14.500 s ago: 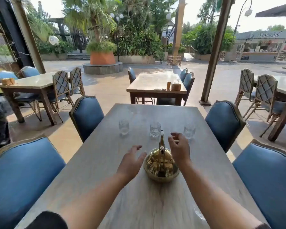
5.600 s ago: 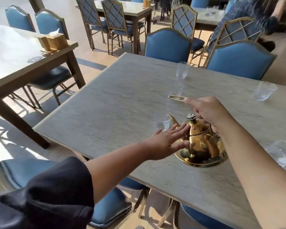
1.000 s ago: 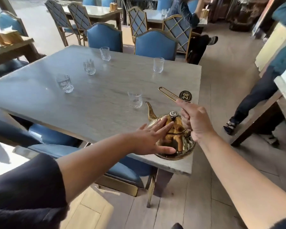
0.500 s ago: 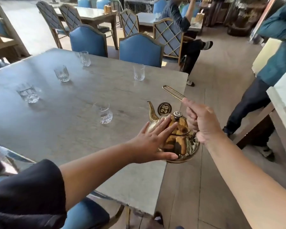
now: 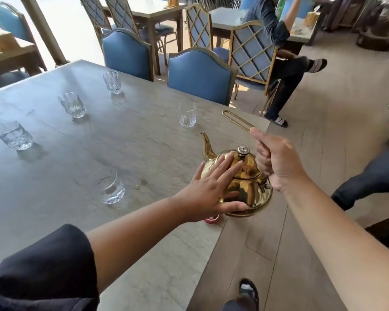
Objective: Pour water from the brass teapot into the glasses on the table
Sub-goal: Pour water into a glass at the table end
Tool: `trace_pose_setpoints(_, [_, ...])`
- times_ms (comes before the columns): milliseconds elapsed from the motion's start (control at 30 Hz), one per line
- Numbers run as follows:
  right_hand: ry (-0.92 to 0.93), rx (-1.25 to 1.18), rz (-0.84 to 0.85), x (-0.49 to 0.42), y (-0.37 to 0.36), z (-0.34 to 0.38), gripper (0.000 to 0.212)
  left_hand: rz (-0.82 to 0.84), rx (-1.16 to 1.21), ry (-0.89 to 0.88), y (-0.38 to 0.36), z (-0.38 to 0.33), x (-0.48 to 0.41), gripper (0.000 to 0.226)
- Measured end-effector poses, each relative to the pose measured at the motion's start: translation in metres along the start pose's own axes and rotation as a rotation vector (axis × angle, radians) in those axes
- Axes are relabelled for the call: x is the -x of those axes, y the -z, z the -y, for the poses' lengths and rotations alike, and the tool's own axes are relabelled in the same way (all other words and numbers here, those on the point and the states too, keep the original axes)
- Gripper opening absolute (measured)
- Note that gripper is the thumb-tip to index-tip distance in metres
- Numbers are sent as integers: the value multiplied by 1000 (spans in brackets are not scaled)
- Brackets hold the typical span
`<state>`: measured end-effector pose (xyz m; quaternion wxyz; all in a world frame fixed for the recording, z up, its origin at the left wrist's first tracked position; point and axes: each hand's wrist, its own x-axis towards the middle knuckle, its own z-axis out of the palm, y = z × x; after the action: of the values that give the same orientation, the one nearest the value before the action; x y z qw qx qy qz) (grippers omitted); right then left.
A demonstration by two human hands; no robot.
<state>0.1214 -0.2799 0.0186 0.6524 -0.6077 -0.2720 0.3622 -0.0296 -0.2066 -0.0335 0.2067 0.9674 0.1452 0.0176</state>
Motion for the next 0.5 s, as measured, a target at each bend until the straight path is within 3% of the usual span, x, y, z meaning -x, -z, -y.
trace_pose_setpoints(500, [-34, 115, 380, -221, 50, 24, 56, -168, 114, 359, 10, 34, -179, 83])
